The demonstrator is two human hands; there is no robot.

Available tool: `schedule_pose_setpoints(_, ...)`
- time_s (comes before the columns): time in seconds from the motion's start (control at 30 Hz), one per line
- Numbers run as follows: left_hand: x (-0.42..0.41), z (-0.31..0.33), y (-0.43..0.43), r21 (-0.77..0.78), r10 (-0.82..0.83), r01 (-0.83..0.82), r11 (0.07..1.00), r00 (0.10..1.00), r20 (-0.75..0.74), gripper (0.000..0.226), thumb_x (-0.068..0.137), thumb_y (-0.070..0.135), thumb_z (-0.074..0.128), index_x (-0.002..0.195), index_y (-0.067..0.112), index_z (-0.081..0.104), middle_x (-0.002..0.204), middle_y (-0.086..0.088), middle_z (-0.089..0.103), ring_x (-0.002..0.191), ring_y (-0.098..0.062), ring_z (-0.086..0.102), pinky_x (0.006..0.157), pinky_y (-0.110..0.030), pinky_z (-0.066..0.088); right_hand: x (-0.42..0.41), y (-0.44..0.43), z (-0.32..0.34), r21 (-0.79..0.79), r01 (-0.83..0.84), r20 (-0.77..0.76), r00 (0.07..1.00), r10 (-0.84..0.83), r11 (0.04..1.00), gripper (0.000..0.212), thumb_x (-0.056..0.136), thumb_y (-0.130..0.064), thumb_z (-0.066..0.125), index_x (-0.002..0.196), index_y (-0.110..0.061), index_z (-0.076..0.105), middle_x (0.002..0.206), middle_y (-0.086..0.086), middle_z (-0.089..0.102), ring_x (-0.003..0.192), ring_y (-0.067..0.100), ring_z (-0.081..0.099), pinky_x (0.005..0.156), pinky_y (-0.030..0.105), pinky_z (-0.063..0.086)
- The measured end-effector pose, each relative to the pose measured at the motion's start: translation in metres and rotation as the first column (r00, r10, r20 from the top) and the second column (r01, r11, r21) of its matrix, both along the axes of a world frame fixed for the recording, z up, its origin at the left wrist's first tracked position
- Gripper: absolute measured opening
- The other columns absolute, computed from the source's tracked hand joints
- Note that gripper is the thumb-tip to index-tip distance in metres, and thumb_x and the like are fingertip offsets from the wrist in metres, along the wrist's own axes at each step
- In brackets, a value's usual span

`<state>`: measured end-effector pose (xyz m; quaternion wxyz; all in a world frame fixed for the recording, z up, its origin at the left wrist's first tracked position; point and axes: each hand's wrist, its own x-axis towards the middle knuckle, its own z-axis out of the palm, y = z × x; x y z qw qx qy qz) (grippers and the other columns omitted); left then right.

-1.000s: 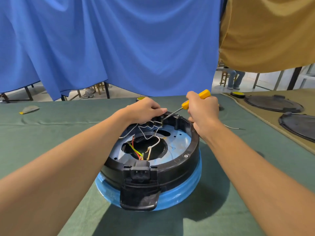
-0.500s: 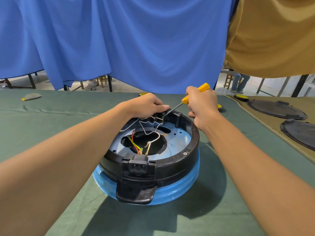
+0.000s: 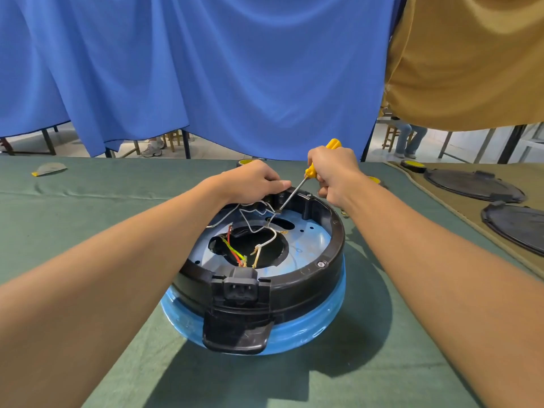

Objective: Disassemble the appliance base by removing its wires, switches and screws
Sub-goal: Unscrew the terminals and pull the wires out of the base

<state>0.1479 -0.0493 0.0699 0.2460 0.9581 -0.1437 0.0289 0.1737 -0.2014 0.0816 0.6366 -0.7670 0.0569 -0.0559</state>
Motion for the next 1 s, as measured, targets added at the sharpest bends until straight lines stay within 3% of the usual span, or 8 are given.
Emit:
schedule_pose_setpoints(0.17, -0.002, 0.001, 0.0, -0.01, -0.011, 0.011, 1.0, 1.0, -0.006, 0.044, 0.099, 0.04, 0.047, 0.072, 0.005, 0.049, 0.061, -0.004, 0.032, 0.056, -0.018, 0.031, 0.054, -0.03, 0.026, -0.02, -0.006, -0.008, -0.033, -0.039, 0.153, 0.987, 0.044, 0.999, 0.009, 0.076, -0.016, 0.056, 0.075, -0.011, 0.05, 0.06, 0.008, 0.051, 0.057, 0.021, 0.036, 0.048, 0.03, 0.03)
schedule_pose_setpoints(0.3, -0.002, 0.001, 0.0, -0.022, -0.008, 0.008, 1.0, 1.0, -0.016, 0.044, 0.099, 0.041, 0.047, 0.075, 0.005, 0.054, 0.061, -0.004, 0.037, 0.055, -0.017, 0.034, 0.055, -0.03, 0.029, -0.04, -0.012, -0.011, -0.107, 0.039, 0.368, 0.93, 0.003, 0.993, 0.029, 0.078, -0.019, 0.058, 0.071, 0.009, 0.058, 0.054, 0.004, 0.058, 0.054, 0.016, 0.045, 0.056, 0.032, 0.04)
schedule_pose_setpoints(0.4, -0.001, 0.0, 0.001, -0.032, -0.015, 0.015, 0.999, 1.0, -0.018, 0.044, 0.098, 0.042, 0.047, 0.077, 0.004, 0.058, 0.063, -0.004, 0.039, 0.057, -0.017, 0.036, 0.058, -0.031, 0.031, -0.053, -0.01, 0.0, -0.173, 0.083, 0.508, 0.861, 0.017, 0.981, 0.035, 0.078, -0.021, 0.056, 0.074, 0.014, 0.06, 0.06, 0.018, 0.061, 0.054, 0.017, 0.044, 0.056, 0.037, 0.044)
schedule_pose_setpoints(0.5, 0.003, -0.001, 0.004, -0.034, 0.0, 0.0, 0.999, 1.0, -0.004, 0.037, 0.101, 0.033, 0.045, 0.072, 0.01, 0.053, 0.066, -0.001, 0.042, 0.058, -0.016, 0.037, 0.058, -0.029, 0.032, -0.061, -0.002, 0.004, -0.219, 0.083, 0.583, 0.81, 0.062, 0.972, 0.038, 0.076, -0.023, 0.054, 0.065, 0.013, 0.054, 0.066, 0.027, 0.058, 0.061, 0.032, 0.044, 0.061, 0.043, 0.046)
schedule_pose_setpoints(0.6, 0.005, 0.0, 0.009, -0.155, 0.105, -0.094, 0.983, 0.992, 0.064, 0.023, 0.102, 0.015, 0.039, 0.094, 0.015, 0.06, 0.08, 0.005, 0.058, 0.074, -0.007, 0.054, 0.073, -0.025, 0.042, -0.063, 0.005, -0.002, -0.256, 0.078, 0.598, 0.796, 0.094, 0.964, 0.038, 0.08, -0.019, 0.058, 0.057, 0.01, 0.047, 0.058, 0.027, 0.049, 0.057, 0.034, 0.039, 0.059, 0.039, 0.042)
schedule_pose_setpoints(0.67, 0.005, 0.002, 0.013, -0.259, 0.124, -0.1, 0.961, 0.989, 0.078, 0.022, 0.101, 0.011, 0.041, 0.107, 0.011, 0.062, 0.089, 0.003, 0.068, 0.088, -0.012, 0.063, 0.086, -0.029, 0.047, -0.06, 0.005, -0.007, -0.269, 0.071, 0.583, 0.806, 0.104, 0.96, 0.038, 0.082, -0.018, 0.059, 0.056, 0.008, 0.048, 0.06, 0.027, 0.054, 0.063, 0.04, 0.047, 0.061, 0.04, 0.044)
schedule_pose_setpoints(0.83, -0.005, 0.02, 0.022, -0.025, 0.032, -0.032, 0.999, 0.999, 0.007, 0.02, 0.098, 0.024, 0.053, 0.101, 0.014, 0.07, 0.088, 0.009, 0.064, 0.083, -0.01, 0.057, 0.074, -0.023, 0.041, -0.055, 0.004, -0.011, -0.271, 0.093, 0.592, 0.801, 0.089, 0.958, 0.038, 0.08, -0.021, 0.06, 0.058, 0.008, 0.049, 0.058, 0.023, 0.052, 0.055, 0.029, 0.04, 0.057, 0.038, 0.042)
schedule_pose_setpoints(1.0, -0.009, 0.018, 0.029, -0.048, 0.023, -0.025, 0.999, 0.999, -0.038, 0.028, 0.099, 0.031, 0.051, 0.106, 0.014, 0.072, 0.099, -0.003, 0.069, 0.087, -0.012, 0.059, 0.083, -0.029, 0.044, -0.05, 0.002, -0.014, -0.196, 0.041, 0.494, 0.867, 0.062, 0.98, 0.035, 0.076, -0.028, 0.06, 0.062, 0.004, 0.061, 0.061, 0.017, 0.062, 0.06, 0.032, 0.057, 0.061, 0.044, 0.055)
